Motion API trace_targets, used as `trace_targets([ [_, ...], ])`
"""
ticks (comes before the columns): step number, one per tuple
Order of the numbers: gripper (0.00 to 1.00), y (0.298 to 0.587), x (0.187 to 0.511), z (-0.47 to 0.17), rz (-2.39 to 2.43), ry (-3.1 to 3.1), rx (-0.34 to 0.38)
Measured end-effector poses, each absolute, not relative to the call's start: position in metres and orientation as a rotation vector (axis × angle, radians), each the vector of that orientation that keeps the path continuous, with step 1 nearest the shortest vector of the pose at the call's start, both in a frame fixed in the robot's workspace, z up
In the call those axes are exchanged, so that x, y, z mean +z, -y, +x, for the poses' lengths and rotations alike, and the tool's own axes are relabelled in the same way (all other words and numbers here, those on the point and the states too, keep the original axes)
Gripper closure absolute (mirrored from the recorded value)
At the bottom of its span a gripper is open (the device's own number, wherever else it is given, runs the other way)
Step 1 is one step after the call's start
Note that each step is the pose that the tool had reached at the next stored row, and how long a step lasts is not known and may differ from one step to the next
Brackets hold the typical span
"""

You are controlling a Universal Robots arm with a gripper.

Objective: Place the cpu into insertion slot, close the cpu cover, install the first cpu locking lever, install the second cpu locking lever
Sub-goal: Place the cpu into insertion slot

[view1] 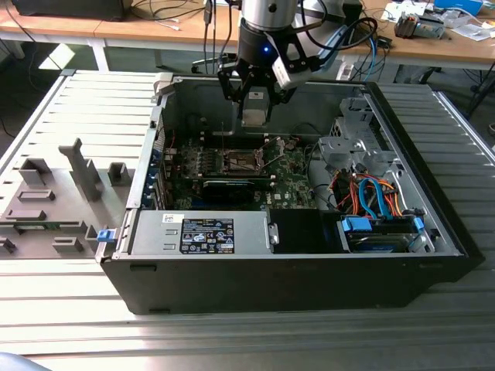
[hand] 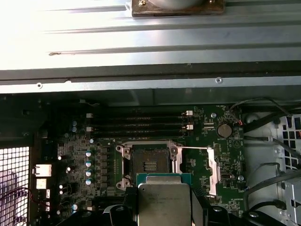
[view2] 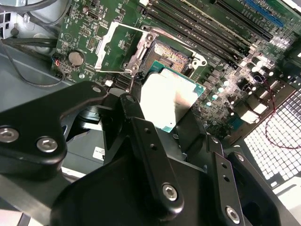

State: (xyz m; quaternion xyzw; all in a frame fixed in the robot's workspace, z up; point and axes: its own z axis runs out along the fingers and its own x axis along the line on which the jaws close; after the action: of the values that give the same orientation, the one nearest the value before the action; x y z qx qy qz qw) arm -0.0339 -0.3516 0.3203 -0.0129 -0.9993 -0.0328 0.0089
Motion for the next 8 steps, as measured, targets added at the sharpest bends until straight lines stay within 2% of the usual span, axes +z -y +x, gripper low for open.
trace_targets([
  [8, 0.46, 0.3516, 0.3176, -0.0339, -0.04, 3.122, -0.102],
])
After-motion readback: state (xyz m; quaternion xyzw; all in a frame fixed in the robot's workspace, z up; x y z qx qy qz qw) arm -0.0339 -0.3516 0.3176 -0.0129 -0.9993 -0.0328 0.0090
